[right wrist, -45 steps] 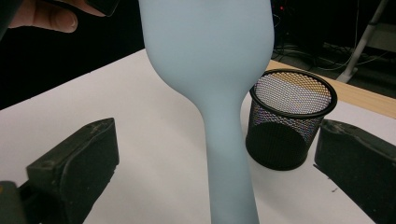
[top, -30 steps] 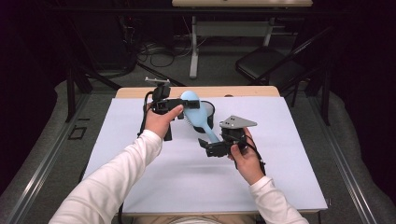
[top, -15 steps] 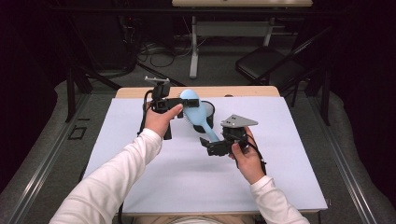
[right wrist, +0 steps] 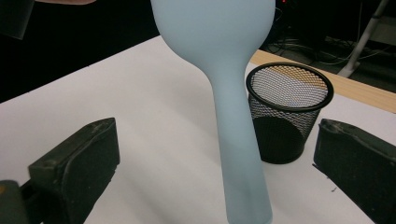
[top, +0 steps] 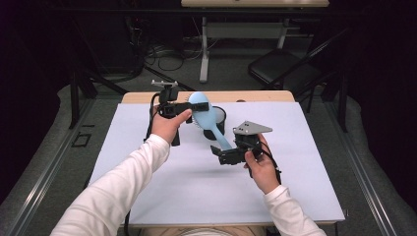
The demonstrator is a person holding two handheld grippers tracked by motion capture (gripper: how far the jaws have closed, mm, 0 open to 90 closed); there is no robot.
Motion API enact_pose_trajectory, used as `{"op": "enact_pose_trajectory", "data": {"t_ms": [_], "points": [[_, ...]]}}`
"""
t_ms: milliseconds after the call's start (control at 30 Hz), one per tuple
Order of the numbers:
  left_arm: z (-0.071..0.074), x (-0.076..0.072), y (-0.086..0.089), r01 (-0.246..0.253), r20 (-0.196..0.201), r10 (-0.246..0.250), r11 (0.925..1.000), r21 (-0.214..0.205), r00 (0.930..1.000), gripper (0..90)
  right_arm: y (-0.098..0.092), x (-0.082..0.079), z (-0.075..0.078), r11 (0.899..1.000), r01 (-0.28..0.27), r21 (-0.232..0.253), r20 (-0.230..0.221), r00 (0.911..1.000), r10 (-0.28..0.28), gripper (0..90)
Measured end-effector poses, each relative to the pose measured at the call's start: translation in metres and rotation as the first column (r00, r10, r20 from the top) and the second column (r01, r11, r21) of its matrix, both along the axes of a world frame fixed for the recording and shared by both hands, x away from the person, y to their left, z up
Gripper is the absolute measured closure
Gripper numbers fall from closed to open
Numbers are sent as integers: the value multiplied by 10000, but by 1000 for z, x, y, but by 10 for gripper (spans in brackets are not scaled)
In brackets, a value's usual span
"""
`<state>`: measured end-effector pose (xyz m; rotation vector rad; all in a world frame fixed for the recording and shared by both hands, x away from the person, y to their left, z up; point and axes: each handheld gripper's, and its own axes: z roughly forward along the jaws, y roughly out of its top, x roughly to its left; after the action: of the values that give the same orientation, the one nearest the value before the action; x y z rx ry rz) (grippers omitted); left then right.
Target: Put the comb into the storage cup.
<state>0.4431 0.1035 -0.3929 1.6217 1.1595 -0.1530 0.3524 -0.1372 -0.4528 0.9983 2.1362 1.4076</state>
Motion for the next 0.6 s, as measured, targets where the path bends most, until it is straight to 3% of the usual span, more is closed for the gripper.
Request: {"op": "enact_pose_trajectory", "data": {"t_ms": [367,600], "points": [[1,2,-3,206,830,-216,9997,131,9963,494,-6,-3,3,10000,80,30,215,9997,-80,1],[0,4,-4,143,849,-172,9993,347,9962,494,-7,-2,3,9997,252,8,199,9995,-252,3]]}}
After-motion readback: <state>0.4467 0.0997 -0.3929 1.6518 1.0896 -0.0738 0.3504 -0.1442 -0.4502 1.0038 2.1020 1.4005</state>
